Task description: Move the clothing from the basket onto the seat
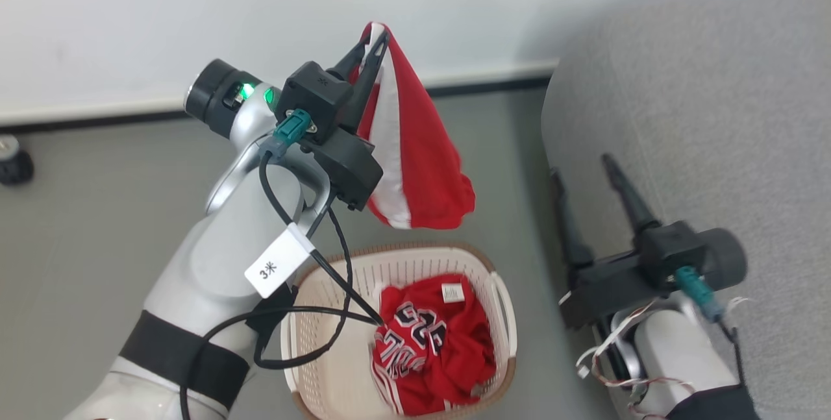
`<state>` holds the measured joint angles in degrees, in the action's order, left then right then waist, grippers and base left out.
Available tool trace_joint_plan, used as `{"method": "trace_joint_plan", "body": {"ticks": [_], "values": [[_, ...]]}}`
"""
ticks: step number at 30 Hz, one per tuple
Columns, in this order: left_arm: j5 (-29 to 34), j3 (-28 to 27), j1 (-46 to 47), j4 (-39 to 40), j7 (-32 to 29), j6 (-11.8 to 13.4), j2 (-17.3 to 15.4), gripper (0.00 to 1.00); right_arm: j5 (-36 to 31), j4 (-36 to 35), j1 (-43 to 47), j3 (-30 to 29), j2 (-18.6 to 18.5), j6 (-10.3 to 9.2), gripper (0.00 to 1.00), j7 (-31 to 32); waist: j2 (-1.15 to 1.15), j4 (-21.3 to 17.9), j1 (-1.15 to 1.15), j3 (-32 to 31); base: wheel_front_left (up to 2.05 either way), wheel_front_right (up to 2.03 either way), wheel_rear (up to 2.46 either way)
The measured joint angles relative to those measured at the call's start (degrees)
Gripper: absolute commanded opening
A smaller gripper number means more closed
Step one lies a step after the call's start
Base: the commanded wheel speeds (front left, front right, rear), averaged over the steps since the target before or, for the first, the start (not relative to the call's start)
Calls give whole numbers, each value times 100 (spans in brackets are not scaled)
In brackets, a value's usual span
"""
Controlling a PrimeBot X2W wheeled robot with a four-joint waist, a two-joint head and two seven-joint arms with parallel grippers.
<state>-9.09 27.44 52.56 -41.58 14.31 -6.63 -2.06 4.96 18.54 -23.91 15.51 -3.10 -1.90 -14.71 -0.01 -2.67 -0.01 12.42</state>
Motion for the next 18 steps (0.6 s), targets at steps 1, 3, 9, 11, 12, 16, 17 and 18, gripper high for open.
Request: {"method": "trace_joint_plan", "body": {"ticks": [1,3,9,11,12,16,17,18], "values": [[-66,33,0,-41,0,-1,2,0,-1,64,0,56,0,62,100,0,0,2,0,-87,0,0,0],[-211,210,-1,-62,0,0,-2,0,-9,224,-7,230,-5,204,100,0,0,3,0,-261,0,0,0],[-662,797,-13,-90,0,22,13,0,-49,735,-208,730,-12,566,100,0,0,-23,0,-780,0,0,0],[-860,984,-30,-49,-3,81,14,0,-26,810,-248,945,-14,595,100,0,0,-37,0,-951,0,0,0],[-924,1081,-31,-23,-4,116,15,0,11,849,-248,1043,-13,622,100,0,-1,-44,0,-1032,0,0,0],[-1226,1446,-85,194,-49,214,20,0,111,994,-224,1327,-15,697,100,0,0,-63,0,-1328,0,0,0],[-1265,1488,-121,236,-70,248,20,0,156,1013,-211,1382,-18,697,100,0,0,-64,0,-1391,0,0,0],[-1301,1564,-146,269,-90,268,20,0,167,1039,-191,1407,-14,703,100,0,0,-64,0,-1451,0,0,0]]}}
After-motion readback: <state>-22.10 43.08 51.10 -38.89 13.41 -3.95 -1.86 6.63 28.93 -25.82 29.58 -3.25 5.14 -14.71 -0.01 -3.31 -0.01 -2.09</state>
